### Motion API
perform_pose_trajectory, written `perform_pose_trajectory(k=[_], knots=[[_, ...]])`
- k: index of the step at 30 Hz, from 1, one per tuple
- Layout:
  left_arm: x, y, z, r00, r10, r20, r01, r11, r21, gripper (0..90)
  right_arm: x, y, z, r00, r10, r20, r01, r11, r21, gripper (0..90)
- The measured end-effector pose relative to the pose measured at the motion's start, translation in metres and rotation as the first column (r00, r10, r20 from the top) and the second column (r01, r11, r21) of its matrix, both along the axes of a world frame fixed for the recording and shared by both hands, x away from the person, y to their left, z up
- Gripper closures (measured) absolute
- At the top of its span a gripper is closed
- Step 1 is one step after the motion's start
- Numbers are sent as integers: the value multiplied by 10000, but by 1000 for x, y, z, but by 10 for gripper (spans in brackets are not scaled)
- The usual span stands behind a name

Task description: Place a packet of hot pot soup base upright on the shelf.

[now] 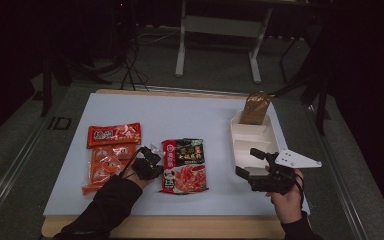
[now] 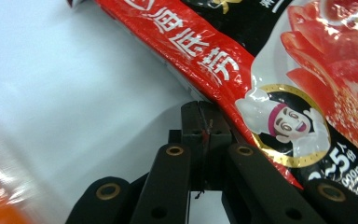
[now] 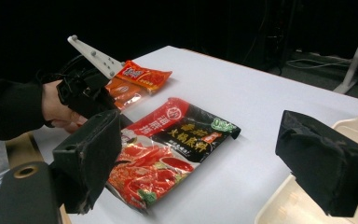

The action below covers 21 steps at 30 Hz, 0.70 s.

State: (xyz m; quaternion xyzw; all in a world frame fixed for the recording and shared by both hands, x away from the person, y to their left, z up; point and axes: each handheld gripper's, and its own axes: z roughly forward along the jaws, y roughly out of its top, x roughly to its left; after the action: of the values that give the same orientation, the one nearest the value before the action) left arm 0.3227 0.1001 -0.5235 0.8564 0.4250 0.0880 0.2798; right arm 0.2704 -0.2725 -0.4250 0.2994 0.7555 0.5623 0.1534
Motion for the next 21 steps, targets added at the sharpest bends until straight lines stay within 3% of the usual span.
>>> perform_pose_trajectory(k=[21], knots=[[9,-20,0,9988,-481,-110,479,9987,-174,900,-1,1,0,10000,56,52,-56,10000,-13,141]])
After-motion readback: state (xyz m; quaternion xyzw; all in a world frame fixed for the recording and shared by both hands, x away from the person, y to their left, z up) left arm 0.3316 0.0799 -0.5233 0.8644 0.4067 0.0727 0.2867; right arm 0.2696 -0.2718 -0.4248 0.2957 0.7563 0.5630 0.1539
